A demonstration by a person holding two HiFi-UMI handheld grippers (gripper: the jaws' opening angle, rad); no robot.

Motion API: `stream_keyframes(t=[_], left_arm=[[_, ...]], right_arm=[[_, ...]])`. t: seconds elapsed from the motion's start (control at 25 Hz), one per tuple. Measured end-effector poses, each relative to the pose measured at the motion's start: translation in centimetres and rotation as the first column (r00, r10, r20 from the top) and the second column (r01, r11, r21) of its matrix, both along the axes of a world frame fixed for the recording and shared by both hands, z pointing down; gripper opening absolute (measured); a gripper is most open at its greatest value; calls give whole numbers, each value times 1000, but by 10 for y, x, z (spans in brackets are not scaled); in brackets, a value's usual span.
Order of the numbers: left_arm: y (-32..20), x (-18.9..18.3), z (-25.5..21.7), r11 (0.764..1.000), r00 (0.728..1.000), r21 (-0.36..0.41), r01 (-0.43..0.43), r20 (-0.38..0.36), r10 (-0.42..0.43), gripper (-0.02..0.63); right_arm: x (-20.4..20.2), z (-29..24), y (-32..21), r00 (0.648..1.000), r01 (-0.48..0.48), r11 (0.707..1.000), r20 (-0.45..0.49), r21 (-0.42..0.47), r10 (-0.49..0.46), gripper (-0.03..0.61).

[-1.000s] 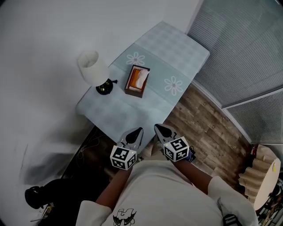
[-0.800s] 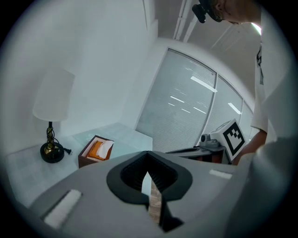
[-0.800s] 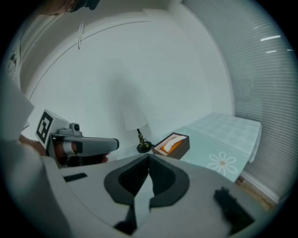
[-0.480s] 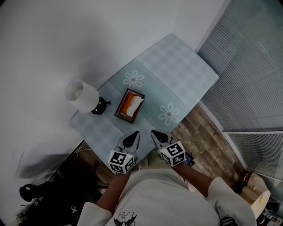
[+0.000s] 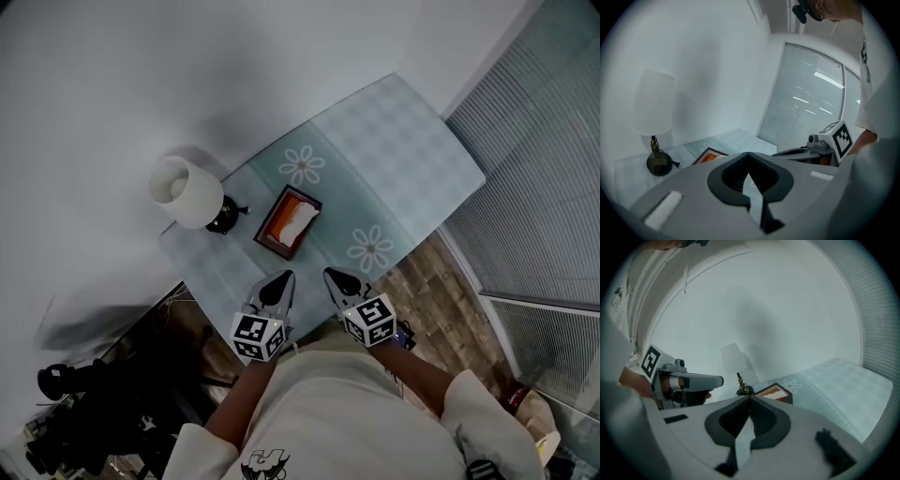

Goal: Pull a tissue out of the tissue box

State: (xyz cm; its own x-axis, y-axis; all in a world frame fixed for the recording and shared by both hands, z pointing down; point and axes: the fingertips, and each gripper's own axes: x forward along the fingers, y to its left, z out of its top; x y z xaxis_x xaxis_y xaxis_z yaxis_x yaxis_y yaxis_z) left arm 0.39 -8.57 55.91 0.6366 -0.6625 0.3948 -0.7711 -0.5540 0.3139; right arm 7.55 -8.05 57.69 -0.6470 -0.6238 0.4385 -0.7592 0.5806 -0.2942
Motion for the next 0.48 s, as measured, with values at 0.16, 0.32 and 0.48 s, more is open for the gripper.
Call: stream_keyframes(t=[0.16,0.32,0.48], left_arm=[[2,-8,-5,1000,1000,6,9,-29,-9,6],[-8,-14,-12,999,998,30,37,-44,-35,6],[-12,-19,-5,999,999,20,35,-32,-35,6]], right_arm=[[-21,-16,7,999,35,999,-1,16,-35,9],[-29,-23,3,998,63,997,-18,35,-63,9],[-30,-18,-8,998,53,998,-44,46,-51,9]])
